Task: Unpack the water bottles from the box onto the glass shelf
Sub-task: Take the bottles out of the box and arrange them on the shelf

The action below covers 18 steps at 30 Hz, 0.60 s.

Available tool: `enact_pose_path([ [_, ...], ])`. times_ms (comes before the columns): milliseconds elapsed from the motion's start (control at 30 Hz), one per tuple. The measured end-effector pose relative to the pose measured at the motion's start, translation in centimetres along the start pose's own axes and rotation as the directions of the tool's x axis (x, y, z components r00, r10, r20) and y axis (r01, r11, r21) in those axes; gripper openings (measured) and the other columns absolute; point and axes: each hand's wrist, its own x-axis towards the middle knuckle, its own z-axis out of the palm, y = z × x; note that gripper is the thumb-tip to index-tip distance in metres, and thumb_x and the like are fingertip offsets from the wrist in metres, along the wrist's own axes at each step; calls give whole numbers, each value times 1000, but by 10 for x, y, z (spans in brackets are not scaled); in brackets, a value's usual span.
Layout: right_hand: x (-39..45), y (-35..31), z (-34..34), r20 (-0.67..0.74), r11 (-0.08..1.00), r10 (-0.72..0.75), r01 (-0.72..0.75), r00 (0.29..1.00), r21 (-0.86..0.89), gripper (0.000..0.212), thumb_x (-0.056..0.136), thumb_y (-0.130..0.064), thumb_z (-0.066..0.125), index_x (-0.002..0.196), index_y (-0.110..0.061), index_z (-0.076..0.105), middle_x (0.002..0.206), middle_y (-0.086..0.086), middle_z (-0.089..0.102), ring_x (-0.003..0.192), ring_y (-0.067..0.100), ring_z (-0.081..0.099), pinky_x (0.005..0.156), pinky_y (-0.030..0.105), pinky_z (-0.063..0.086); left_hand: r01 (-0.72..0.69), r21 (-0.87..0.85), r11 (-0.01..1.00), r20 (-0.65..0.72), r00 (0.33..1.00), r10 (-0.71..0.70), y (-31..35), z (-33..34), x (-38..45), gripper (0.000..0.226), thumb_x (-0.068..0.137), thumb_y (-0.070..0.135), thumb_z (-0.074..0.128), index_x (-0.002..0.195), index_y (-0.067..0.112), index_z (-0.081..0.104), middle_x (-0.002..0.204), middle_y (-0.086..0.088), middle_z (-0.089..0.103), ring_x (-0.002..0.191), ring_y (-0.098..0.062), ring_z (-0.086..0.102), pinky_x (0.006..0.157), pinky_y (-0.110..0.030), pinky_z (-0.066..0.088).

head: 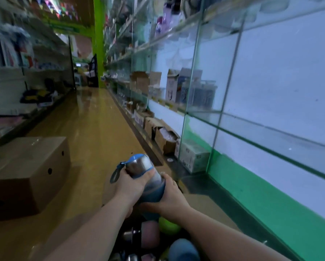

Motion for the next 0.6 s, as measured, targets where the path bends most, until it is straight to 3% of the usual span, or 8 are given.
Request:
enact_pose_path([
  [133, 1, -19, -28, -85, 994, -40, 48, 996, 100, 96, 65, -38, 83, 142, -22, 27, 137, -8, 38, 125, 10, 41, 99, 20, 35, -179, 65, 982, 35, 984, 177, 39, 10, -10, 61, 69, 34, 81, 118, 13, 53, 109, 1, 62, 97, -20, 59, 86, -33, 48],
  [267, 8, -41, -55, -124, 991, -59, 73, 991, 110, 106, 53, -51, 82, 141, -25, 31, 138, -9, 45, 126, 10, 46, 101, 26, 41, -306, 98, 947, 42, 952, 303, 78, 16, -17, 59, 67, 29, 83, 115, 19, 49, 104, 3, 58, 96, -17, 56, 83, -26, 43],
  [400, 9, -53, -82, -138, 994, -84, 93, 987, 61, 99, 63, -48, 81, 142, -27, 27, 138, -9, 45, 127, 10, 45, 102, 26, 39, -320, 92, 943, 70, 947, 314, 97, 22, -17, 72, 58, 42, 86, 116, 23, 50, 113, 1, 63, 105, -22, 61, 96, -41, 49],
  [600, 2, -49, -92, -156, 992, -92, 104, 983, 67, 87, 64, -46, 81, 135, -29, 33, 130, -9, 48, 119, 8, 48, 98, 21, 40, -314, 89, 945, 88, 948, 306, 97, 32, -21, 71, 63, 37, 85, 121, 22, 48, 118, -1, 61, 110, -24, 59, 98, -42, 47],
])
